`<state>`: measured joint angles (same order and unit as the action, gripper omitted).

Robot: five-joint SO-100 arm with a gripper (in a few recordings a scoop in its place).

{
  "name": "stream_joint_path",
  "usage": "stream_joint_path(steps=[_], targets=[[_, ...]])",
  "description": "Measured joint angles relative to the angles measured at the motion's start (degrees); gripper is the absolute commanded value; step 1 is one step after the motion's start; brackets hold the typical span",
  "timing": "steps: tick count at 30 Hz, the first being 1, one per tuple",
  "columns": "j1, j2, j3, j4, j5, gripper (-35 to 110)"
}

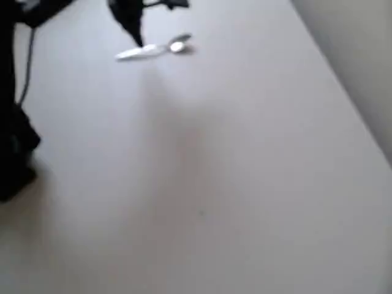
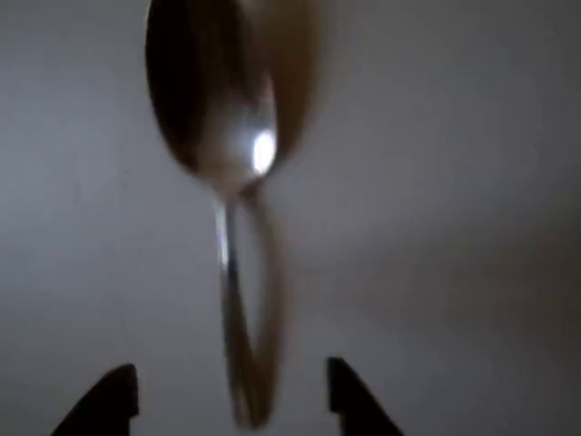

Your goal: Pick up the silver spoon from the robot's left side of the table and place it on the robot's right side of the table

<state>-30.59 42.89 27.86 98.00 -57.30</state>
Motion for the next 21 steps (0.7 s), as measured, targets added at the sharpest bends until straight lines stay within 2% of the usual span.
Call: stream_joint_path(steps=[3,7,21], targets=[[0.5,-9.9,-15.1,4.0,-0.4,26],[0.5,-14.4,-23.5,5.4,-0.6,26],[1.5,-20.6,-26.7,5.6,-0.6,21]])
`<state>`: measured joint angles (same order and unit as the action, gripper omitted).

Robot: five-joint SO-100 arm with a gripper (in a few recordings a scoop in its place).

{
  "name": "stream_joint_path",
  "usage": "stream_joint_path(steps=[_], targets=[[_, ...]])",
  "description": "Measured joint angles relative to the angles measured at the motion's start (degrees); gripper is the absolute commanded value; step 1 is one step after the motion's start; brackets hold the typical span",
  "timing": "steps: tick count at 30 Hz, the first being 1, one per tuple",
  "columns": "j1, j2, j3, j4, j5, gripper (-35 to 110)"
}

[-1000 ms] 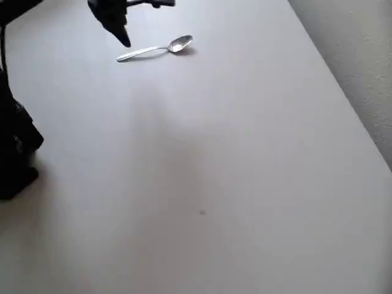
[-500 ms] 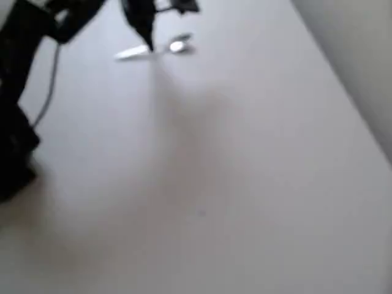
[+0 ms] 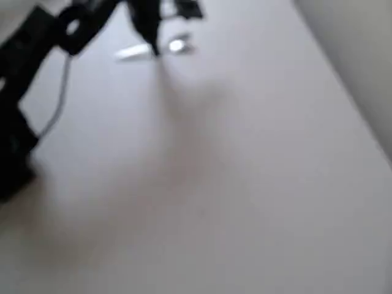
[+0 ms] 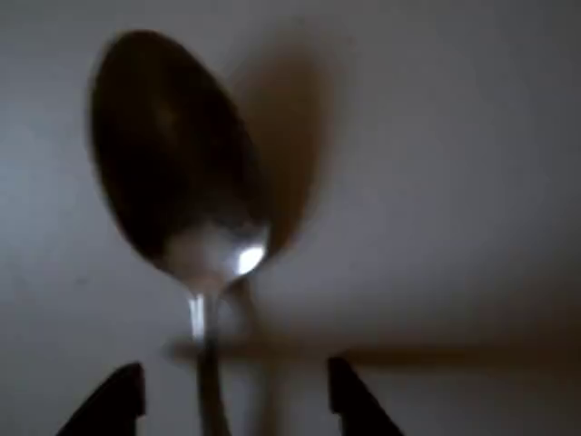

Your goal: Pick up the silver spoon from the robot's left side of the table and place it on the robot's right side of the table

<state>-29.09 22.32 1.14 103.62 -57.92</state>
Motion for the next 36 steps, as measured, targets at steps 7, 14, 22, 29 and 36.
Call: stream_joint_path(steps=[7,14,22,29,36], targets=[[0.2,-0.9,-1.0,0.0,-0.5,8],[0.6,-1.9,-2.8,0.0,-0.5,-2],[0.7,-2.0,-2.9,0.0,-0.6,-2],[1.0,-2.0,-2.9,0.3,-0.5,-2],[2.3,-1.6,-2.9,1.8,-0.5,-2]])
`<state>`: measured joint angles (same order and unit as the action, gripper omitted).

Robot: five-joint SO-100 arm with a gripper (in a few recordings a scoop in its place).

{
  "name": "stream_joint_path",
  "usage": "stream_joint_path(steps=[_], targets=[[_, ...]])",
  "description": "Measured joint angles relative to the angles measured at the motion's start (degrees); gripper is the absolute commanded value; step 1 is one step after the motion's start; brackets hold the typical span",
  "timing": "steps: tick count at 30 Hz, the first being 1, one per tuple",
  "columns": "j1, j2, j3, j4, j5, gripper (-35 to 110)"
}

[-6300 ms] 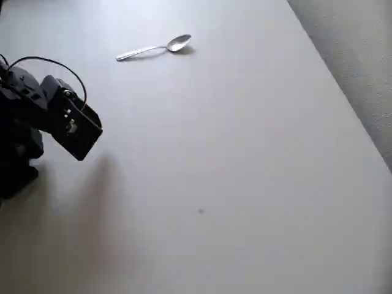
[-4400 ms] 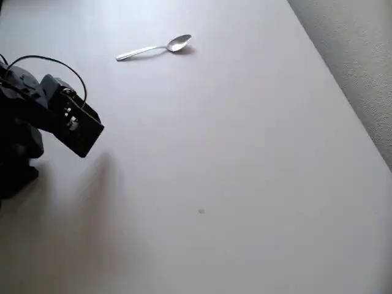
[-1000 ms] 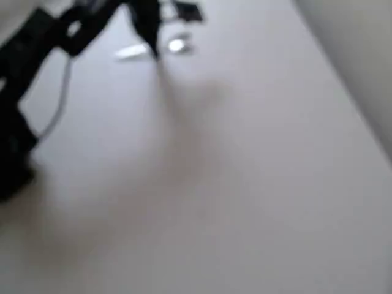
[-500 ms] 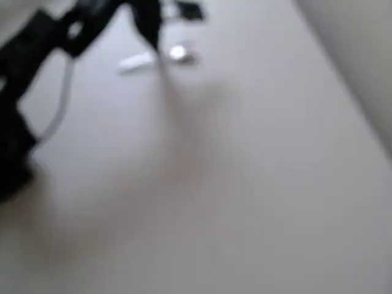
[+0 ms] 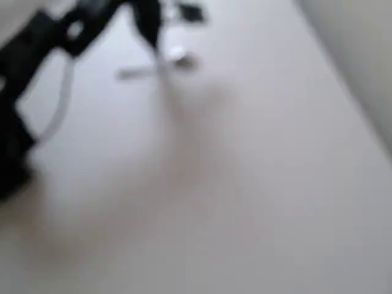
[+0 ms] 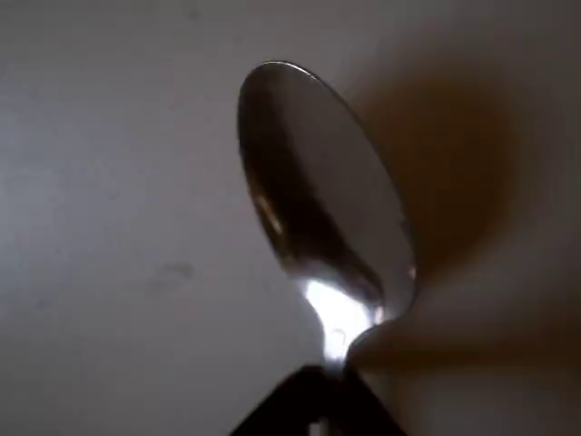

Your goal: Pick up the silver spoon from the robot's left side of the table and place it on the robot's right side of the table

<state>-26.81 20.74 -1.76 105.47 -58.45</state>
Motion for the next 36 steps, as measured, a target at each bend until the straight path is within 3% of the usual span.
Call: stream_joint_path(steps=[9,18,28,36], targets=[[2.3,6.6,1.1,0.3,1.5,-2],[4.9,23.3,13.4,0.4,4.7,-2],[8.8,55.7,43.5,0.2,-1.3,-2],[30.5,84.0,85.0,-17.4,-17.2,-1]])
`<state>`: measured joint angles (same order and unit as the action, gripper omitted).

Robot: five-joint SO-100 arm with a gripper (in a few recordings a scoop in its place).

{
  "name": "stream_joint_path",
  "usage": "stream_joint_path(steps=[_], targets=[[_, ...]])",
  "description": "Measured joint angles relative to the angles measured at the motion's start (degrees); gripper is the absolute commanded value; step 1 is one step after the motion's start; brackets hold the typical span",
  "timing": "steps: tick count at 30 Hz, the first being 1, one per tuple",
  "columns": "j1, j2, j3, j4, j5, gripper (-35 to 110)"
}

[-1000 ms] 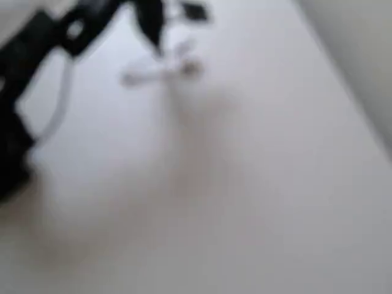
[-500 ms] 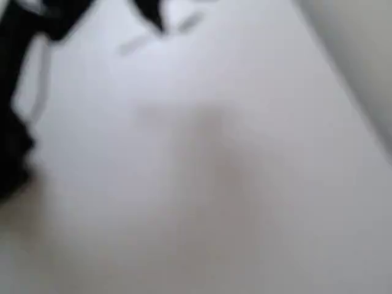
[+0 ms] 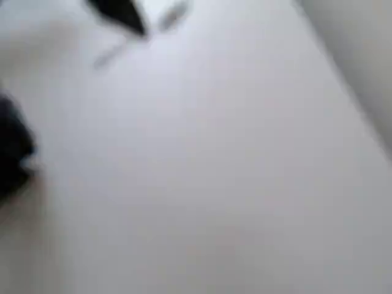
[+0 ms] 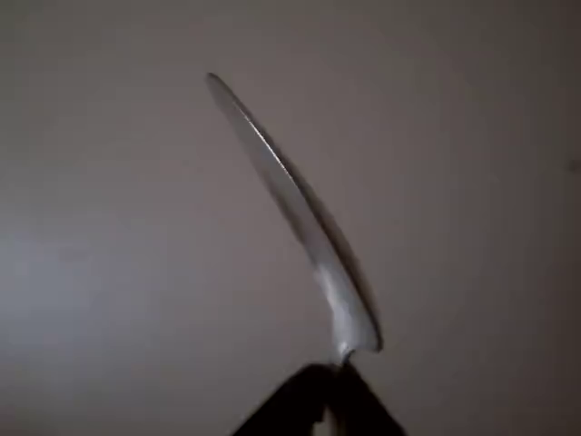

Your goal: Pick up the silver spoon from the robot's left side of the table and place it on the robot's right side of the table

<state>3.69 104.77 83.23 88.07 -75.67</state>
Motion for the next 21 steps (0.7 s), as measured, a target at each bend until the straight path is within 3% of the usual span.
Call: stream_joint_path(steps=[4,11,21], targets=[[12.0,-0.8,12.7,-10.3,-6.4,-1],[24.6,-13.9,15.9,-24.4,-15.0,-1],[32.2,-27.9,14.6,-35.6,-24.2,-1]])
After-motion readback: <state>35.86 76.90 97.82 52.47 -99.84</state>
